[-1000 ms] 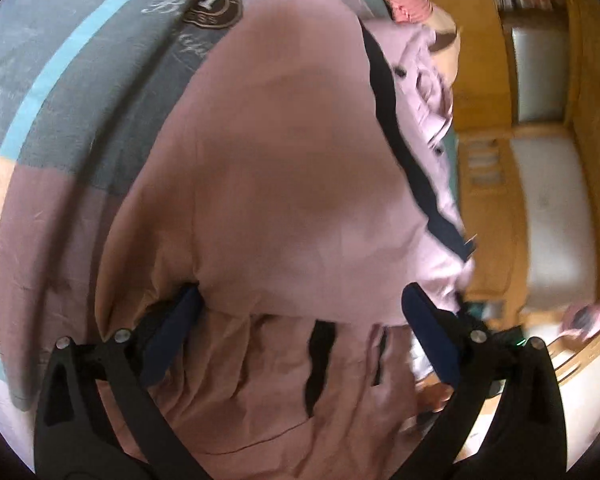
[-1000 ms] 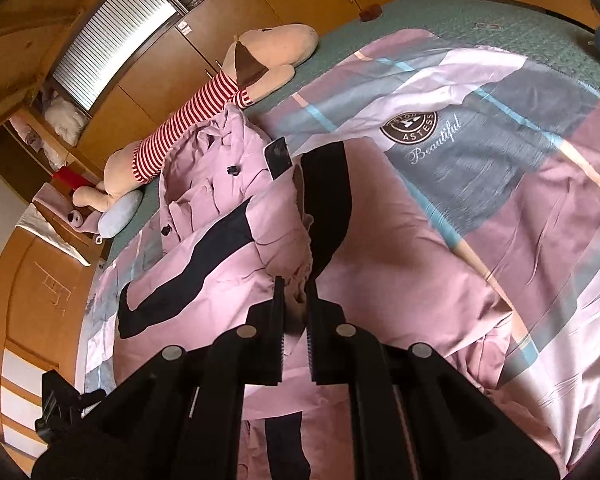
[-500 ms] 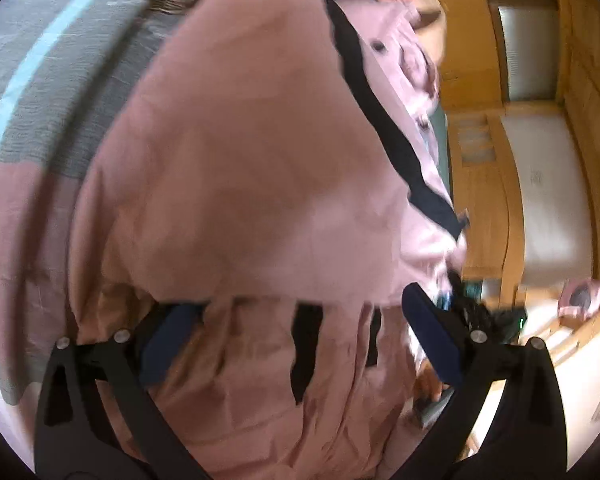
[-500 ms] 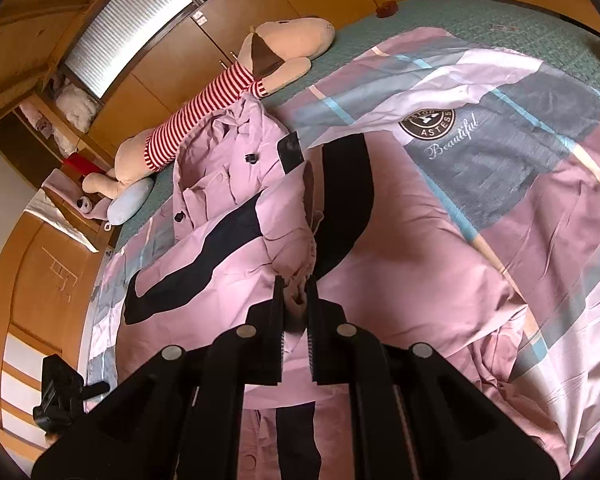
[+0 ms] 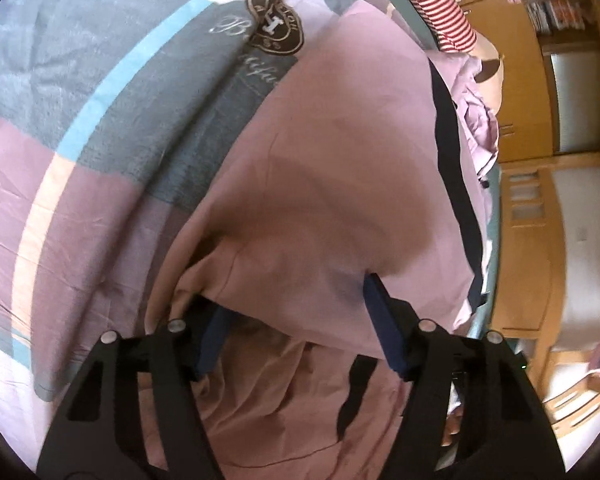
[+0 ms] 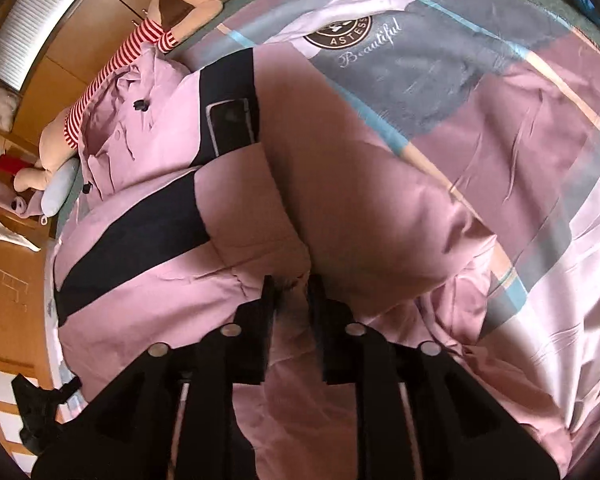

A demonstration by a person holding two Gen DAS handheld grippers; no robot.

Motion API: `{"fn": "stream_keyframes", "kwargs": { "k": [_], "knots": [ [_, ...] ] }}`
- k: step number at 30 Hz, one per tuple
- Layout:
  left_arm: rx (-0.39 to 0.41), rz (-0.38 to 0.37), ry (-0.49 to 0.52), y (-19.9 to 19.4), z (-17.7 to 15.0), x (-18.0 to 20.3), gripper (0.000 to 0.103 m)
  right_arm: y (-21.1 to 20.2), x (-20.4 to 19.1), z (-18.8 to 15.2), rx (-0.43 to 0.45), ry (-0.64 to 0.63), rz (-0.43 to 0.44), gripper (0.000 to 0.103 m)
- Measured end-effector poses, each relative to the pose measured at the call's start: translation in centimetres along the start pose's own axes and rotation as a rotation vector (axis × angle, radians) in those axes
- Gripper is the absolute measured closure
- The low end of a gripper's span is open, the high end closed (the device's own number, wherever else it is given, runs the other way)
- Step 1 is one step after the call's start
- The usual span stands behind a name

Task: Fold large clothes
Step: 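Release the folded side with the right gripper and smooth it flat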

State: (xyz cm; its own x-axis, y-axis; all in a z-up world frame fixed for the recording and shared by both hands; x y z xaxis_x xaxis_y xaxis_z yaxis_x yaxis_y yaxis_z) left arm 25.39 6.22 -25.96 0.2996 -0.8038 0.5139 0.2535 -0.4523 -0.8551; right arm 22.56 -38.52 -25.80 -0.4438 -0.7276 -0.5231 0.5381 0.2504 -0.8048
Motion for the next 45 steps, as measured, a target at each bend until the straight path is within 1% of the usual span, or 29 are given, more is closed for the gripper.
{"fn": "stream_keyframes", "kwargs": {
  "k": [2,4,5,6,8,10,13,14,17,18,20,21,23,26,27,30,31,32,33,34,35,36,37,38,40,41,42,43,45],
  "knots": [
    [0.021,0.027,0.032,-0.6,-0.2,0.4,0.036,-0.6,0.2,0.2,0.016,0.002,-0.004,0.047],
    [0.062,0.062,0.083,-1.6,-0.6,1.4,0.033,-1.6,0.4,0.5,0.050,0.017,-0.014,0.034],
    [0.089,0.074,0.111,-2.1,-0.8,2.1,0.030,-2.3,0.5,0.7,0.083,0.022,-0.032,0.032],
    [0.108,0.078,0.133,-2.5,-0.9,2.6,0.026,-2.7,0.7,0.9,0.104,0.024,-0.039,0.032],
    [0.178,0.088,0.211,-3.9,-1.4,4.4,0.020,-3.7,0.7,1.2,0.146,0.035,-0.020,0.032],
    [0.213,0.109,0.245,-4.3,-1.8,5.3,0.018,-3.7,0.5,1.4,0.150,0.037,0.006,0.032],
    [0.224,0.150,0.263,-3.9,-1.9,5.4,0.018,-2.7,-0.1,1.2,0.099,0.029,0.062,0.032],
    [0.224,0.162,0.267,-3.8,-2.2,5.8,0.017,-1.8,-0.4,0.9,0.065,0.033,0.089,0.032],
    [0.213,0.191,0.292,-3.4,-3.1,6.1,0.015,-0.1,-1.3,-0.4,-0.001,0.007,0.123,0.032],
    [0.214,0.199,0.305,-3.5,-3.3,6.2,0.014,0.1,-1.8,-0.9,-0.015,-0.006,0.135,0.032],
    [0.224,0.236,0.380,-3.9,-4.1,6.9,0.014,0.6,-2.8,-1.5,-0.028,-0.042,0.145,0.032],
    [0.230,0.244,0.409,-4.0,-4.3,7.4,0.014,0.6,-3.2,-1.7,-0.018,-0.062,0.136,0.036],
    [0.268,0.272,0.500,-4.6,-5.0,8.6,0.011,0.6,-3.6,-1.9,0.017,-0.108,0.072,0.066],
    [0.323,0.285,0.552,-5.3,-5.5,9.5,0.006,0.3,-3.5,-2.0,0.051,-0.105,0.063,0.076],
    [0.338,0.299,0.558,-5.3,-5.3,9.5,0.006,-0.1,-3.4,-2.0,0.065,-0.103,0.055,0.077],
    [0.330,0.424,0.536,-4.1,-4.2,8.0,0.006,-1.5,-3.2,-1.6,0.122,-0.116,-0.007,0.079],
    [0.301,0.503,0.512,-3.0,-3.6,6.9,0.006,-1.8,-3.0,-1.5,0.137,-0.123,-0.033,0.079],
    [0.273,0.562,0.493,-2.1,-3.2,5.9,0.006,-1.7,-2.7,-1.4,0.133,-0.127,-0.052,0.079],
    [0.241,0.602,0.473,-1.2,-2.8,5.0,0.006,-1.3,-2.4,-1.4,0.112,-0.129,-0.065,0.077],
    [0.197,0.615,0.449,-0.3,-2.6,4.1,0.006,-0.8,-2.1,-1.4,0.091,-0.129,-0.077,0.069],
    [0.168,0.609,0.434,0.2,-2.6,3.7,0.006,-0.6,-1.9,-1.3,0.088,-0.123,-0.083,0.058],
    [0.155,0.603,0.423,0.4,-2.7,3.6,0.006,-1.0,-1.4,-1.1,0.107,-0.104,-0.089,0.052],
    [0.165,0.610,0.425,0.1,-2.7,3.8,0.006,-1.7,-1.1,-0.9,0.128,-0.091,-0.105,0.041],
    [0.184,0.624,0.439,-0.2,-2.9,4.1,0.006,-2.8,-0.6,-0.4,0.180,-0.076,-0.151,0.034],
    [0.257,0.665,0.481,-1.3,-3.2,5.0,0.006,-5.3,0.0,0.1,0.299,-0.066,-0.198,0.032],
    [0.304,0.684,0.499,-2.0,-3.4,5.5,0.006,-6.4,-0.3,0.2,0.354,-0.080,-0.188,0.032],
    [0.351,0.696,0.514,-2.6,-3.6,6.0,0.006,-7.0,-1.0,0.2,0.383,-0.111,-0.162,0.032],
    [0.400,0.693,0.533,-3.3,-3.9,6.8,0.006,-7.3,-1.8,-0.1,0.396,-0.158,-0.134,0.032],
    [0.456,0.667,0.563,-3.9,-4.4,7.8,0.005,-6.6,-5.0,-1.2,0.382,-0.317,-0.073,0.032]
  ]
}}
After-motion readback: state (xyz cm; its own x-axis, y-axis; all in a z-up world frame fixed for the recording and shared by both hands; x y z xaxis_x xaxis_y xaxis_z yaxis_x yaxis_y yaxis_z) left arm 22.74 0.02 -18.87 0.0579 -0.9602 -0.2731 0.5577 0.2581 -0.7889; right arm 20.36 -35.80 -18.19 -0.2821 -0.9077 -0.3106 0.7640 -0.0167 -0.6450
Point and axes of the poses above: each gripper's, at about its wrist camera, not at the fingertips, and y roughly the way its jaws point, x to its right, z to its top, the point moved 5 cm from there along y, roughly the way its jaws point, and after that the axes turned 7 degrees about z, right-handed, at the moved point
